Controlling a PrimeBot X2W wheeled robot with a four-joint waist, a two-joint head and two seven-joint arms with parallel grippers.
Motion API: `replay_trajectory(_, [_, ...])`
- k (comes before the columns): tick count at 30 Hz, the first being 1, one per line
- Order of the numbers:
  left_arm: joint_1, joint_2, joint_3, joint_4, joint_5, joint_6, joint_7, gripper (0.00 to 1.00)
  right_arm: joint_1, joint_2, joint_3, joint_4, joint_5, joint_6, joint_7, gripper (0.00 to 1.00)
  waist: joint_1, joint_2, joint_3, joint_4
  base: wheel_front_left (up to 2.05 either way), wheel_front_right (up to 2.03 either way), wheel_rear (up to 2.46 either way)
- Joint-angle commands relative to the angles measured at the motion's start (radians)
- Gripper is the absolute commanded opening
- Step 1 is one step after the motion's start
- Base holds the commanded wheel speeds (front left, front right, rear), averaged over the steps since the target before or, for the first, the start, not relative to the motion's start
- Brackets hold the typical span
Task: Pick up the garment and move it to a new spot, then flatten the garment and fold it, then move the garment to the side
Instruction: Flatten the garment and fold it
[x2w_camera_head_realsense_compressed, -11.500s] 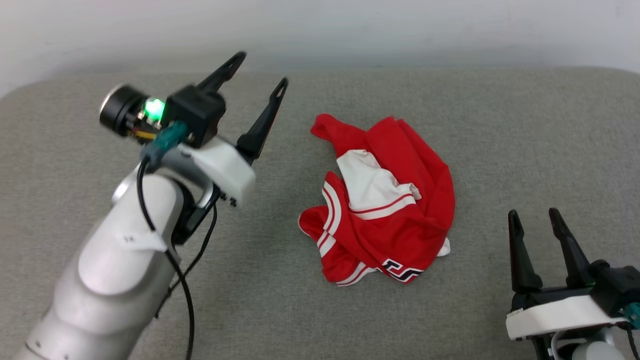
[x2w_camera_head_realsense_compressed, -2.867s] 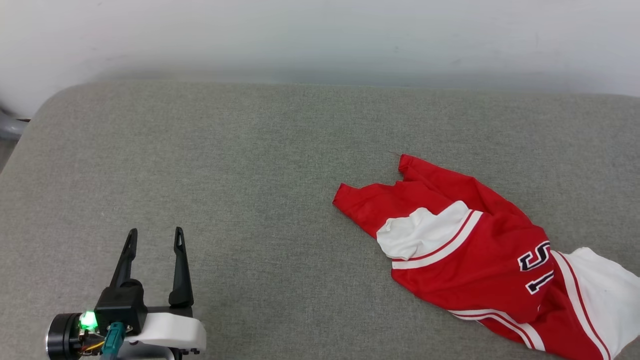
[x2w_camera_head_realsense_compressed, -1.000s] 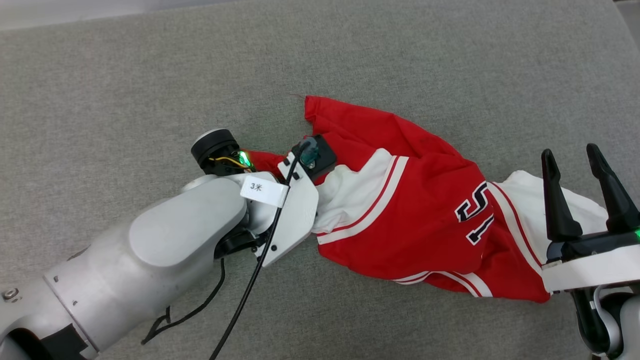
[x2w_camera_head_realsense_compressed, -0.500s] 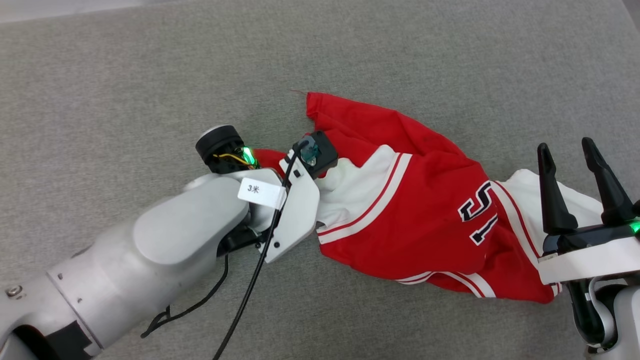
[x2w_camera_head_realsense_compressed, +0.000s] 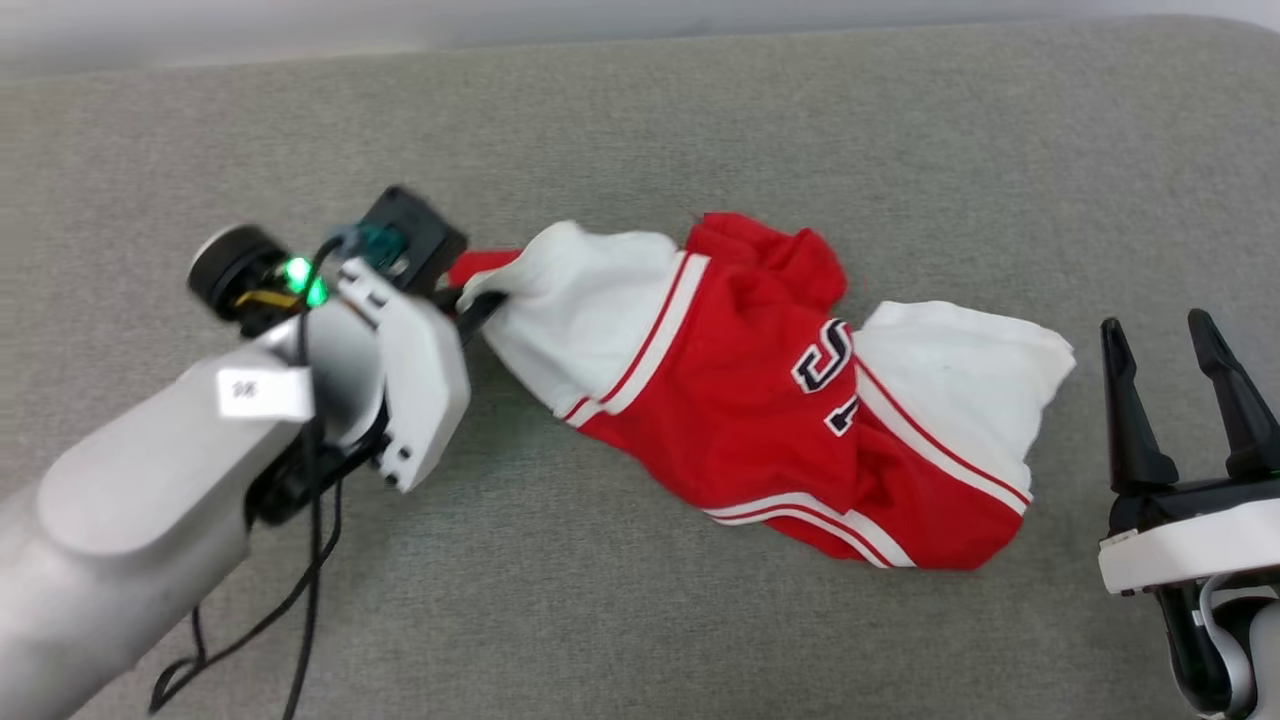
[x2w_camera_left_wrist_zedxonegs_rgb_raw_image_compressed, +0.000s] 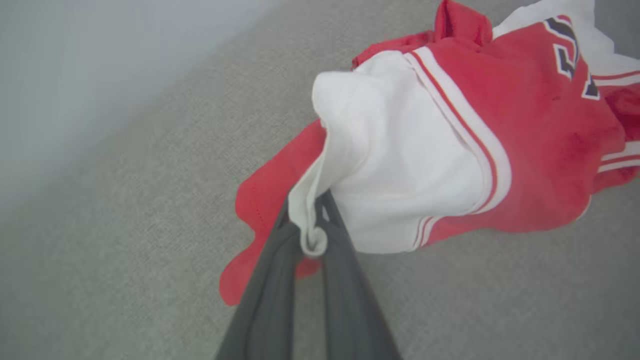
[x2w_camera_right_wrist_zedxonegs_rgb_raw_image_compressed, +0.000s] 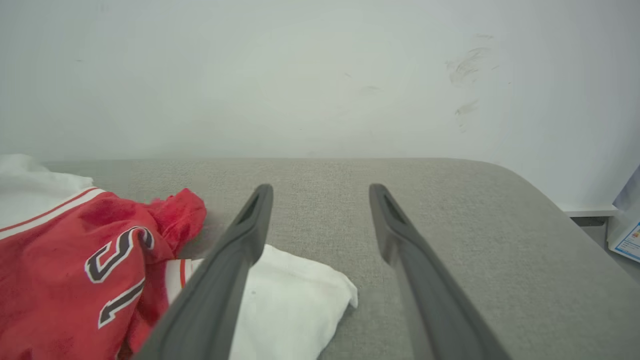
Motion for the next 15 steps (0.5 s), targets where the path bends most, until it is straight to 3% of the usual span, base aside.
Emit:
replay_trajectory(1, [0.019, 0.009, 0.005, -0.010, -0.009, 0.008, -0.008, 0.00, 0.011, -0.006, -0.001, 0.001, 0.004, -0.001, 0.000, 1.00, -0.0001, -0.0001, -0.011, 0.015, 0.00, 0.00, 0.00])
replay_trajectory(7, [0.185, 0.140, 0.026, -0.114, -0.094, 0.106, -0.032, 0.00, 0.021, -0.006, -0.004, -0.003, 0.002, -0.001, 0.005, 1.00, -0.0001, -0.0001, -0.016, 0.042, 0.00, 0.00, 0.00])
replay_trajectory(11, [0.282, 0.202, 0.037, -0.145, -0.152, 0.165, -0.053, 0.00, 0.031, -0.007, -0.006, -0.002, 0.002, -0.001, 0.008, 1.00, -0.0001, -0.0001, -0.017, 0.049, 0.00, 0.00, 0.00])
replay_trajectory(15, [0.374, 0.236, 0.036, -0.147, -0.223, 0.198, -0.058, 0.00, 0.036, -0.006, -0.007, 0.003, 0.001, -0.001, 0.010, 1.00, -0.0001, -0.0001, -0.017, 0.048, 0.00, 0.00, 0.00])
